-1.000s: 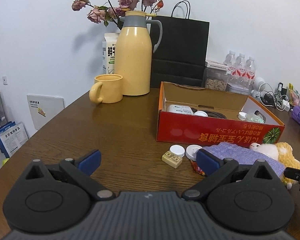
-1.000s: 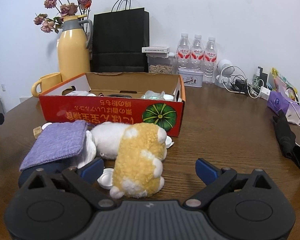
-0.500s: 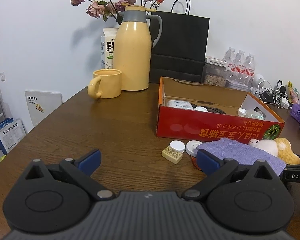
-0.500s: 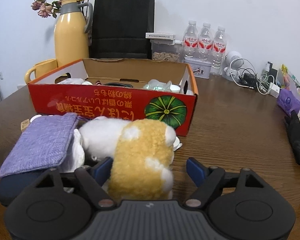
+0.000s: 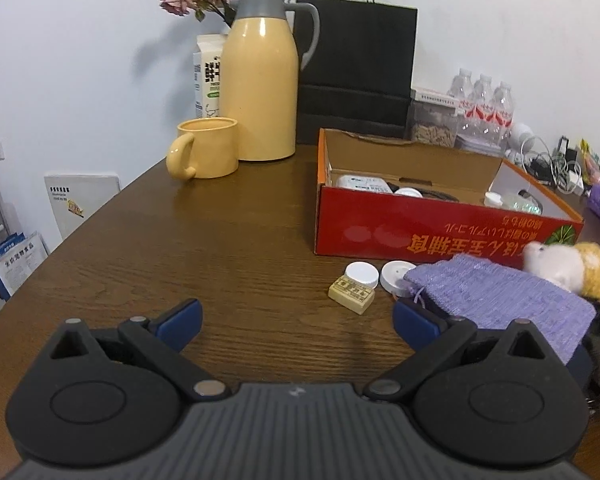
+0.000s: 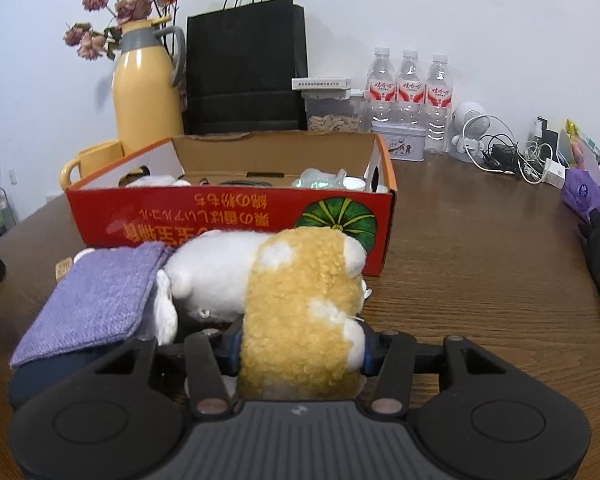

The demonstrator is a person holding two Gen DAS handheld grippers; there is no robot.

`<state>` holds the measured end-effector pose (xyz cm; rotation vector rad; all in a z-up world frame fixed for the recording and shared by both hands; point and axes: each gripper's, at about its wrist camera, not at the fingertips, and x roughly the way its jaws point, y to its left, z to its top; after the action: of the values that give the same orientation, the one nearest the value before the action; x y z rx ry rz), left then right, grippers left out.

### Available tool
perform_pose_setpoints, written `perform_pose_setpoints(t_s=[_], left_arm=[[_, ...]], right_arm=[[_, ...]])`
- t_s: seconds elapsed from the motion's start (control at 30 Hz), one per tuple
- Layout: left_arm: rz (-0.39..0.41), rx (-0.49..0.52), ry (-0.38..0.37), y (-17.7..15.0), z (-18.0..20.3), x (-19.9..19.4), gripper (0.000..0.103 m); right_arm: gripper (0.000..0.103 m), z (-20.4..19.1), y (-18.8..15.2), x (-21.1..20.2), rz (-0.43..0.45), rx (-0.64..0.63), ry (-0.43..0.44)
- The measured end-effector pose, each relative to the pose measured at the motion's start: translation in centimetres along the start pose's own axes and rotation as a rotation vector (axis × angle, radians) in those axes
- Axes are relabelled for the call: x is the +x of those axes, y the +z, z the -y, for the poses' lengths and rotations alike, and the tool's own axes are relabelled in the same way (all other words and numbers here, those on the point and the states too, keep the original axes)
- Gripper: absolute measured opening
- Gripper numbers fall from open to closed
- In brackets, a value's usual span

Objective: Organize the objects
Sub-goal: 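Grasp the white-and-yellow plush dog with the right tool while the left tool grasps the beige block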

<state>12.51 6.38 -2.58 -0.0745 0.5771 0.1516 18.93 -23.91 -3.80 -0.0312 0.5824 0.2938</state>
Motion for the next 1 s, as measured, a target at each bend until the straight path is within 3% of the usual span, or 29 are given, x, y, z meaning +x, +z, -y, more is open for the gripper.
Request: perform_pose_setpoints(t_s=[0.63, 0.73, 0.83, 0.93, 1.0], left_arm=[[-0.103, 0.181, 0.017, 1.5, 2.4, 6.9, 0.103], [-0.099, 0.2, 0.015, 1.4, 2.7, 7.6, 0.099], [-0.094, 0.183, -0.025, 1.4, 2.7, 7.8, 0.083], [-0.099, 0.169, -0.095, 1.4, 2.6, 7.5, 0.058], [-0.099, 0.159, -0.125, 1.3, 2.7, 7.3, 0.033]], right_arm=[[0.049, 0.1, -0.1, -1.5, 0.099, 0.003, -0.045], [0.049, 0.1, -0.1, -1.7, 0.107, 0.001, -0.049], [0.049, 0.1, -0.2, -1.7, 0.107, 0.002, -0.05], [0.049, 0.1, -0.2, -1.7, 0.107, 0.002, -0.051], [0.049, 0.1, -0.2, -1.7, 0.106, 0.002, -0.053]])
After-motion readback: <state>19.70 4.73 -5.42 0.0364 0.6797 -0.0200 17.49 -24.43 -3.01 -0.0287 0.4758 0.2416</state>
